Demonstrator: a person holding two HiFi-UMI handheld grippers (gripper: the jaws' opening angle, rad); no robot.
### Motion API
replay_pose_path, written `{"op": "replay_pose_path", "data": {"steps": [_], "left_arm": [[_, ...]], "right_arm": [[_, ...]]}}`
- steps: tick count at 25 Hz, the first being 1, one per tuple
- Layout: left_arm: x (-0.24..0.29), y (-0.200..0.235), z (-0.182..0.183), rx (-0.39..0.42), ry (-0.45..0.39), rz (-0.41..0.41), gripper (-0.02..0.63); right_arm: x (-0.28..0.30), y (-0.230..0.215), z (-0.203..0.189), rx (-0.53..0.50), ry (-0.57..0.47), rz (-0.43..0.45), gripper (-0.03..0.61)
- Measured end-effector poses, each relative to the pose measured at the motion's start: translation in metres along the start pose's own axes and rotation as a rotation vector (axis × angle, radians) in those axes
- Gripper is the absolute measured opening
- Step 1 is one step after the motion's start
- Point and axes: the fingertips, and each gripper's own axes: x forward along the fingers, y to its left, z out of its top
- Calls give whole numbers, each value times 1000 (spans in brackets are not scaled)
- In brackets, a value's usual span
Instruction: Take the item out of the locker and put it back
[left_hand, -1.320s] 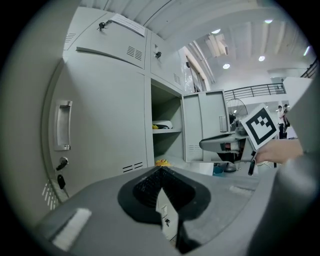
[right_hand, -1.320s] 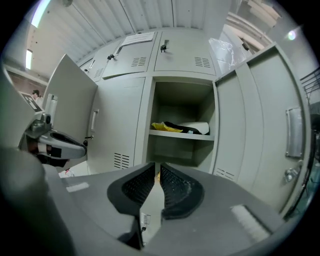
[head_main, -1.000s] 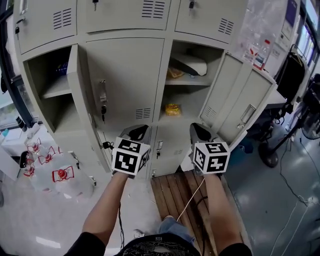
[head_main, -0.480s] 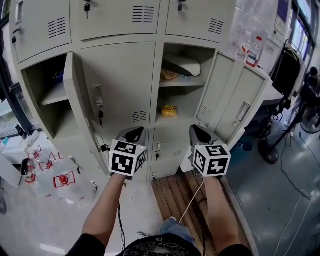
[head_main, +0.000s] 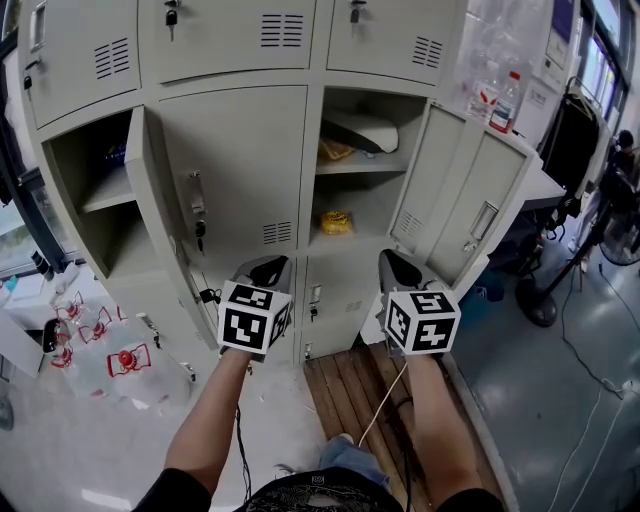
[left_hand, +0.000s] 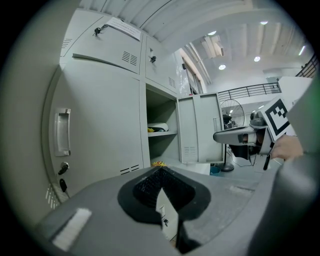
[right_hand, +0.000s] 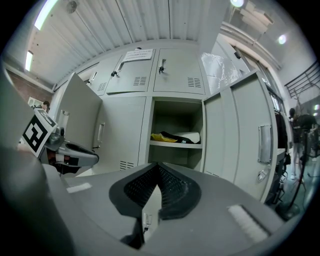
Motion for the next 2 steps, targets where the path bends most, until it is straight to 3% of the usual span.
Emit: {"op": "replay_pose_path", "data": {"steps": [2], "left_arm": [[0, -2, 0, 2, 2, -2, 2]], "right_arm": [[-2, 0, 0, 0, 0, -1, 23]]}}
